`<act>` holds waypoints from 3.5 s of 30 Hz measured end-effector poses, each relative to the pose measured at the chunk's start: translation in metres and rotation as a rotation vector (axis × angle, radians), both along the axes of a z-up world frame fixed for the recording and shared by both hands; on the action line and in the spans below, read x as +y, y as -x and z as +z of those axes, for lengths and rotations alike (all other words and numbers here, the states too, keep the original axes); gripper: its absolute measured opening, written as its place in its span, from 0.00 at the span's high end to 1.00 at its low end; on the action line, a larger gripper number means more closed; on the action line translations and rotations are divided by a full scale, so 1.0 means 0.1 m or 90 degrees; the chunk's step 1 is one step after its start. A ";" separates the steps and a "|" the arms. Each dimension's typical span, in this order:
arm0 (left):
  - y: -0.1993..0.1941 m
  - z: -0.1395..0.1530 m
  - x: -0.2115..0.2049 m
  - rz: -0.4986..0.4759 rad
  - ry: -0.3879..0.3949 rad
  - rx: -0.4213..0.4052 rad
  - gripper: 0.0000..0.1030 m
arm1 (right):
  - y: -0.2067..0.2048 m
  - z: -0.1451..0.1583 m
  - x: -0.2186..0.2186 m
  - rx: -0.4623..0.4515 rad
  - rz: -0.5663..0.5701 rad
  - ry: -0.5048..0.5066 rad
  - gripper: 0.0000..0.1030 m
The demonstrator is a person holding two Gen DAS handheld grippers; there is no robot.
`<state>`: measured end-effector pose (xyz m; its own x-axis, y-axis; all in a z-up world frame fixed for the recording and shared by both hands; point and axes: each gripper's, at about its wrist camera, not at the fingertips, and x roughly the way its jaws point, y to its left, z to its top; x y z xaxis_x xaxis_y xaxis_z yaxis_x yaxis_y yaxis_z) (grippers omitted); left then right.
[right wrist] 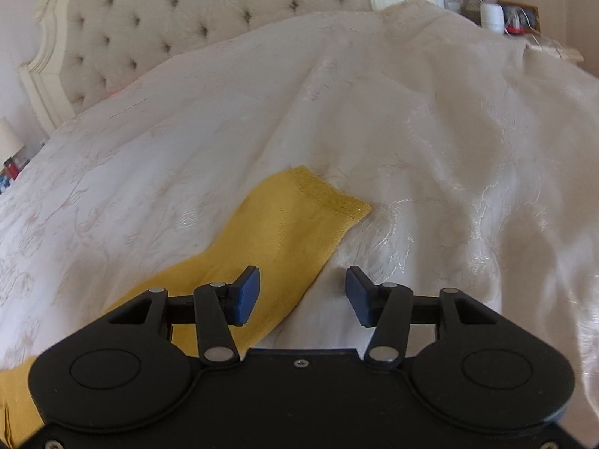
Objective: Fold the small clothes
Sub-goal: 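Grasp the other sleeve cuff with the right tool, then fold the held sleeve across the sweater body with the right tool, release, then pinch the folded sleeve with the left tool, straighten it, release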
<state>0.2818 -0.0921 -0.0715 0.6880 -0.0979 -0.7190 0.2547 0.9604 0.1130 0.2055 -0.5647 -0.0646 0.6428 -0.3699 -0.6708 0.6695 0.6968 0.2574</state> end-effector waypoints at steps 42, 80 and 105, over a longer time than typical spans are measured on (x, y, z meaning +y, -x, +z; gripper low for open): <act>0.39 0.53 2.13 0.177 0.165 0.083 0.60 | -0.24 0.44 4.78 -0.064 0.734 0.040 0.86; -0.39 0.24 0.72 -0.017 0.161 0.070 0.95 | 0.09 0.17 3.40 -0.174 0.512 0.001 0.36; -0.24 0.32 1.68 0.127 0.137 0.026 0.95 | 0.04 0.11 3.45 -0.119 0.510 0.000 0.31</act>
